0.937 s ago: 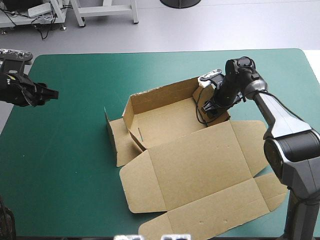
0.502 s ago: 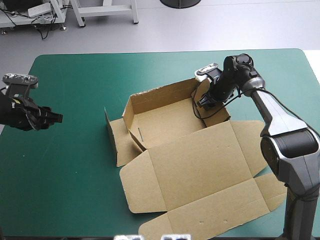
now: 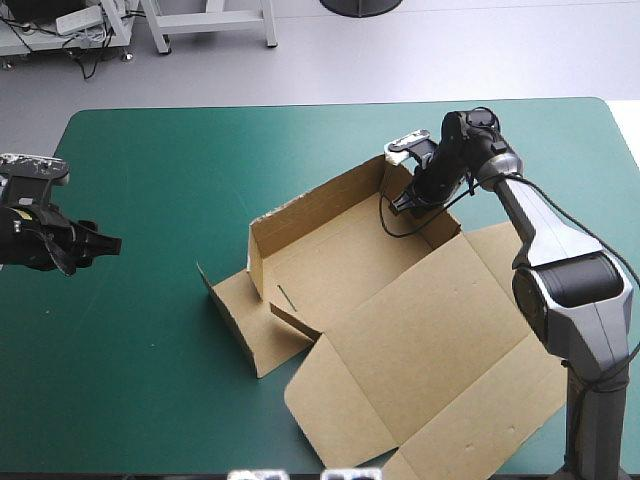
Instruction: Fold the box
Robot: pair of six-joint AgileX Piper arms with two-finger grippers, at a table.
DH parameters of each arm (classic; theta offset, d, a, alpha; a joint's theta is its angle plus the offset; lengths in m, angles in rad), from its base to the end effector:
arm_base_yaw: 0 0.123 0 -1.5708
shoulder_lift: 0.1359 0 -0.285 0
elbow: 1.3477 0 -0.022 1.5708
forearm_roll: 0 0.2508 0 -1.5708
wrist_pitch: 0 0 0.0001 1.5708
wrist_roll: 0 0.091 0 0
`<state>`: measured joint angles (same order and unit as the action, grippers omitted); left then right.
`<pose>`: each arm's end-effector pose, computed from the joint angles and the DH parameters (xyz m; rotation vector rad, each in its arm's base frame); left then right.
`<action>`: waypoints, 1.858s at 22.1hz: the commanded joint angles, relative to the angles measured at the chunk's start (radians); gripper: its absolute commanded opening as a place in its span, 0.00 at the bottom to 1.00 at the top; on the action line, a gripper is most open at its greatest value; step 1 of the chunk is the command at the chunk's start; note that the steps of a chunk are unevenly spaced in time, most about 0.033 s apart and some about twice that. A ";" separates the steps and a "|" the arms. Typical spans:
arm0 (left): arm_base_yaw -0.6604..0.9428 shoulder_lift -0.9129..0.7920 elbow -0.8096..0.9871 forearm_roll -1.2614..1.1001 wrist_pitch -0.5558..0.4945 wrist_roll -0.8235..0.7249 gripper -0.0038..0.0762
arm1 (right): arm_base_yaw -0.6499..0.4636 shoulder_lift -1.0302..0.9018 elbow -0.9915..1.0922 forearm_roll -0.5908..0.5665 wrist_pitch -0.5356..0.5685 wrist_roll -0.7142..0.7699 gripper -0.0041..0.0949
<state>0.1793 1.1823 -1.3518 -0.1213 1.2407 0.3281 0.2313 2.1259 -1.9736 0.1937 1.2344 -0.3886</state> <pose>0.2143 0.0283 0.4087 0.1831 2.5366 0.0368 0.4417 0.1210 0.2622 -0.8152 2.7279 0.2421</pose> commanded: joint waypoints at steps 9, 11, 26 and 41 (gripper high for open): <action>0.000 -0.024 -0.026 0.018 -0.205 -0.017 0.55 | -0.260 -0.414 -0.202 0.512 0.021 -0.100 0.02; 0.000 -0.024 -0.026 0.047 -0.233 -0.026 0.55 | -0.351 -0.457 -0.202 0.604 0.021 -0.109 0.02; 0.000 0.222 -0.026 -0.824 -0.319 0.320 0.55 | -0.432 -0.525 -0.202 0.692 0.021 -0.098 0.02; -0.002 0.271 -0.026 -1.363 0.054 0.572 0.55 | -0.292 -0.429 -0.202 0.583 -0.066 -0.072 0.02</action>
<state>0.1801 1.5172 -1.3500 -1.4331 1.2033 0.9133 -0.0677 1.7240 -2.1450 0.7231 1.2480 -0.4906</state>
